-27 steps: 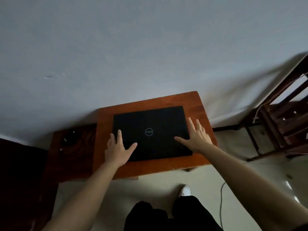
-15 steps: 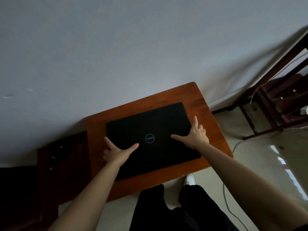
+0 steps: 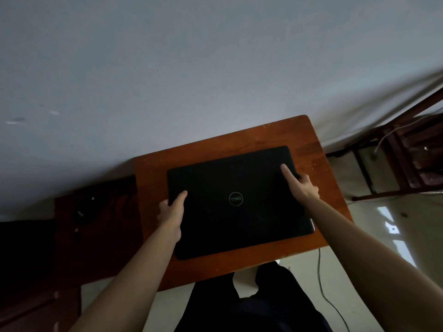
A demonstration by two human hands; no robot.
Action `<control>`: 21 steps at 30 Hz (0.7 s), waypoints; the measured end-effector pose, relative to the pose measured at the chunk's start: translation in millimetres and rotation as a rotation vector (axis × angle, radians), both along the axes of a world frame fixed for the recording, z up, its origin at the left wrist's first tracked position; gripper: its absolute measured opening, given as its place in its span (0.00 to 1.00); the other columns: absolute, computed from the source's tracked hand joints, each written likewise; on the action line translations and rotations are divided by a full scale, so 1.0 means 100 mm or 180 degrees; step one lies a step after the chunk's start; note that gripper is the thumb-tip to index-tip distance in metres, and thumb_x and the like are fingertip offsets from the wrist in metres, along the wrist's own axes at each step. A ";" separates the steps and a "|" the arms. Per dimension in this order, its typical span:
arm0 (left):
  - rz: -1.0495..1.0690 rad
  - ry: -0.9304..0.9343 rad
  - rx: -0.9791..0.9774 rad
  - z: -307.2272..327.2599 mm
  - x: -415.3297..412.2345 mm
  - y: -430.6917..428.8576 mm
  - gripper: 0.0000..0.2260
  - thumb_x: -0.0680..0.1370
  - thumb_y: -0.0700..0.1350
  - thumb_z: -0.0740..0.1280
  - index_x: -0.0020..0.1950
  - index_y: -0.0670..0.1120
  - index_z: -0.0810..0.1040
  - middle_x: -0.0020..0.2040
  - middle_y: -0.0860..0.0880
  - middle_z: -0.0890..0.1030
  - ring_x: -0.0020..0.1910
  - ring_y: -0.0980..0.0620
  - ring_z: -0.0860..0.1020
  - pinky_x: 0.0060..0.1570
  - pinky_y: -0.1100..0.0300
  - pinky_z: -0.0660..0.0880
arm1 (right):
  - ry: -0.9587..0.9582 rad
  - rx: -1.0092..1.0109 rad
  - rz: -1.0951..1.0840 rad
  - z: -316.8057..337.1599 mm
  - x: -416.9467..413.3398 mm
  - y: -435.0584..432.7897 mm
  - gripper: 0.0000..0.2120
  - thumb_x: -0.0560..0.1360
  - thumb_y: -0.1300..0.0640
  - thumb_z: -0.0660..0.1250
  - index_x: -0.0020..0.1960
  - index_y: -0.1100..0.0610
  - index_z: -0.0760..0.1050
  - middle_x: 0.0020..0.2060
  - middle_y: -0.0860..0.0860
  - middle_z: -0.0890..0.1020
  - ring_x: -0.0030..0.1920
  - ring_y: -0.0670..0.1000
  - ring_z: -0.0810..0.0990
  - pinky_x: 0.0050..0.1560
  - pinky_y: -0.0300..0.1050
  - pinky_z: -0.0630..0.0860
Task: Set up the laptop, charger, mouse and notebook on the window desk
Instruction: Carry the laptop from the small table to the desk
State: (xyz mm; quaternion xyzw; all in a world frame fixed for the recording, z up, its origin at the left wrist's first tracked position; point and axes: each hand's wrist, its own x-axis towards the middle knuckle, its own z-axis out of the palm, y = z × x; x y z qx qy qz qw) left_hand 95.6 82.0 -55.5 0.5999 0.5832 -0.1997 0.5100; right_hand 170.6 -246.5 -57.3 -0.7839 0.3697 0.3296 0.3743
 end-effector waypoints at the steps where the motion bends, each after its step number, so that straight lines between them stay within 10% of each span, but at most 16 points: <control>1: 0.0060 -0.0011 -0.0111 0.01 0.02 0.02 0.38 0.70 0.64 0.71 0.76 0.51 0.65 0.73 0.43 0.69 0.68 0.39 0.71 0.66 0.39 0.69 | 0.0016 0.0187 -0.0148 0.03 0.02 0.00 0.57 0.58 0.14 0.56 0.79 0.44 0.58 0.76 0.61 0.62 0.73 0.67 0.64 0.70 0.70 0.66; 11: -0.0027 -0.0049 -0.0886 0.27 0.08 0.10 0.43 0.70 0.76 0.59 0.78 0.53 0.62 0.77 0.43 0.64 0.74 0.39 0.65 0.72 0.36 0.61 | 0.0050 0.1847 -0.0344 0.37 -0.09 -0.15 0.49 0.64 0.15 0.51 0.72 0.47 0.69 0.61 0.52 0.77 0.59 0.57 0.77 0.57 0.57 0.74; 18: -0.0491 -0.0071 -0.1490 0.64 0.28 -0.08 0.45 0.66 0.78 0.62 0.75 0.54 0.66 0.62 0.45 0.75 0.50 0.38 0.76 0.40 0.40 0.77 | -0.0290 0.2298 -0.0472 0.76 -0.23 -0.53 0.34 0.68 0.17 0.46 0.52 0.32 0.82 0.47 0.41 0.87 0.47 0.47 0.87 0.47 0.48 0.80; 21: -0.0989 -0.0199 -0.1634 0.74 0.50 -0.28 0.42 0.68 0.78 0.59 0.74 0.53 0.67 0.61 0.48 0.74 0.48 0.41 0.75 0.38 0.41 0.76 | -0.0462 0.2226 -0.0897 0.95 -0.42 -0.80 0.36 0.65 0.16 0.48 0.64 0.32 0.71 0.53 0.41 0.83 0.49 0.49 0.87 0.43 0.49 0.82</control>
